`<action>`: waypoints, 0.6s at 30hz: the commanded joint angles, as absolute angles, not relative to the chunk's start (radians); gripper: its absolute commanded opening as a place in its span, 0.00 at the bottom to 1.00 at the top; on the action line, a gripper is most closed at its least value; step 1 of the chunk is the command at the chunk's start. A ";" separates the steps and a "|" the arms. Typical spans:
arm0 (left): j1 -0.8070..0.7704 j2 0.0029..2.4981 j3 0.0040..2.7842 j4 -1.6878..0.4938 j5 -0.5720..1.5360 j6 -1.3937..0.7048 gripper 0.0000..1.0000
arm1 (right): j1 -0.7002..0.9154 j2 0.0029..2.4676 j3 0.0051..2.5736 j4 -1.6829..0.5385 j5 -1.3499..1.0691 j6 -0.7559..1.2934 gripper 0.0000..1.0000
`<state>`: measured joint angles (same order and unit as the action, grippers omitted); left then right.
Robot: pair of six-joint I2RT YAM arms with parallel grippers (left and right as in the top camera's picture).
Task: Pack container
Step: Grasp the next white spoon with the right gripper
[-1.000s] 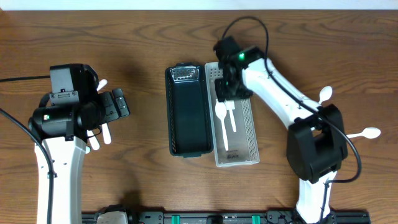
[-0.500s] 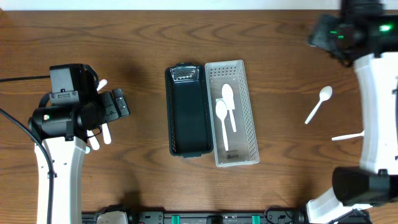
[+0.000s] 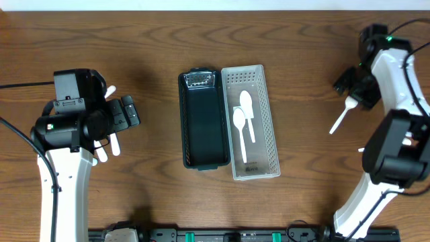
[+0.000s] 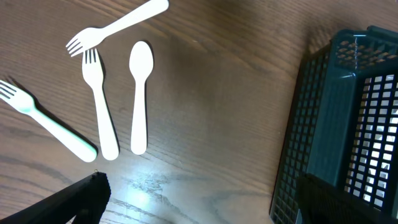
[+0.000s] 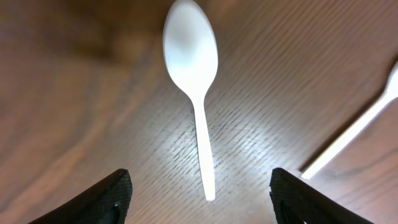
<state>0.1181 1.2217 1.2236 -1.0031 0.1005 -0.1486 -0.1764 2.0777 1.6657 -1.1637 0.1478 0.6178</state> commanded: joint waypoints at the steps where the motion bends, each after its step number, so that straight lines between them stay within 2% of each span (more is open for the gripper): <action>1: 0.125 1.223 1.235 -1.008 0.092 -0.127 0.98 | -0.184 2.115 1.623 -1.132 0.120 0.635 0.74; 18: 0.125 1.223 1.235 -1.010 0.092 -0.127 0.98 | -0.186 2.152 1.443 -0.934 0.067 0.574 0.72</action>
